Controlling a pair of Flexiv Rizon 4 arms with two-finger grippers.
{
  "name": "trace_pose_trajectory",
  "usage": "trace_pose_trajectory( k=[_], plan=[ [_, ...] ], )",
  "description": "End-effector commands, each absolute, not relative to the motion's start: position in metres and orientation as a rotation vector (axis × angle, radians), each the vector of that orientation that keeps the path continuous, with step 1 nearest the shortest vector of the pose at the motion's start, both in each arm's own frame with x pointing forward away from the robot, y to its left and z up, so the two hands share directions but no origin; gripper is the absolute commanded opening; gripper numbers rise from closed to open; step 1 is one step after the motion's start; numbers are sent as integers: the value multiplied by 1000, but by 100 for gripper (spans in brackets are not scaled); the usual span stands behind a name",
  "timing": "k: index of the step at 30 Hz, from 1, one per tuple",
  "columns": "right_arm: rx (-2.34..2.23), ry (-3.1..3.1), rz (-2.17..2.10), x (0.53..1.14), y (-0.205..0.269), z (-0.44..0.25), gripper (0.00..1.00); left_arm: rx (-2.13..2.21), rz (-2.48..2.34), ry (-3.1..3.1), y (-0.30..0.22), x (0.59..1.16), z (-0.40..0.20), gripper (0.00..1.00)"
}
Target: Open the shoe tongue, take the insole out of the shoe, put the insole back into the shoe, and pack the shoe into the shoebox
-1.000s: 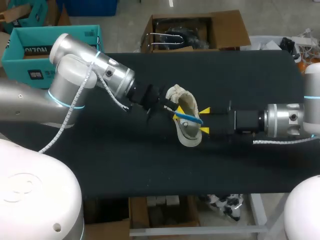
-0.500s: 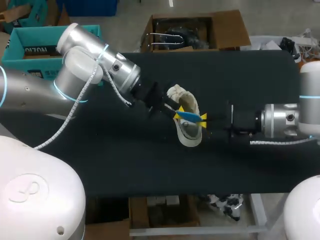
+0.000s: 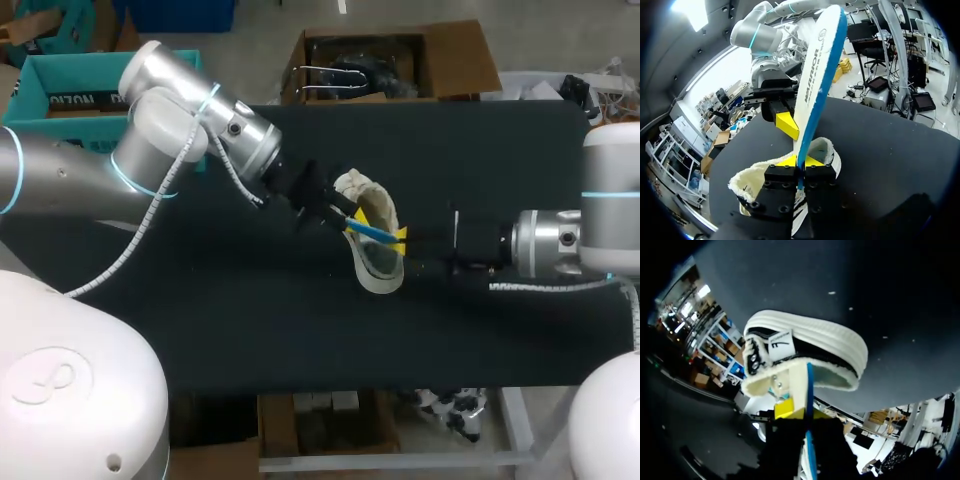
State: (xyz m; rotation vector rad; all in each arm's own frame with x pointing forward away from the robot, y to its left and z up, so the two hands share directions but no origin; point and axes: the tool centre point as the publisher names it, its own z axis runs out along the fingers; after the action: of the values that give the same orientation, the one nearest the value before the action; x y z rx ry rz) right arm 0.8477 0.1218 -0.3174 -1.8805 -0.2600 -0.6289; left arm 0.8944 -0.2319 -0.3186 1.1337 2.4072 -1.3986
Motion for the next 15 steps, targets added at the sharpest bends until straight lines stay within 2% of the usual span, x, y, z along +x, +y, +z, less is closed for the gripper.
trace_pose_trajectory(
  k=[1,15],
  plan=[
    [-1876,-255,-636,852,128,-324,0,1152,-1404,2425,-237,902,-325,0],
    [-1859,-253,-657,868,119,-336,0,1169,-1398,2451,-234,892,-325,0]
  ],
)
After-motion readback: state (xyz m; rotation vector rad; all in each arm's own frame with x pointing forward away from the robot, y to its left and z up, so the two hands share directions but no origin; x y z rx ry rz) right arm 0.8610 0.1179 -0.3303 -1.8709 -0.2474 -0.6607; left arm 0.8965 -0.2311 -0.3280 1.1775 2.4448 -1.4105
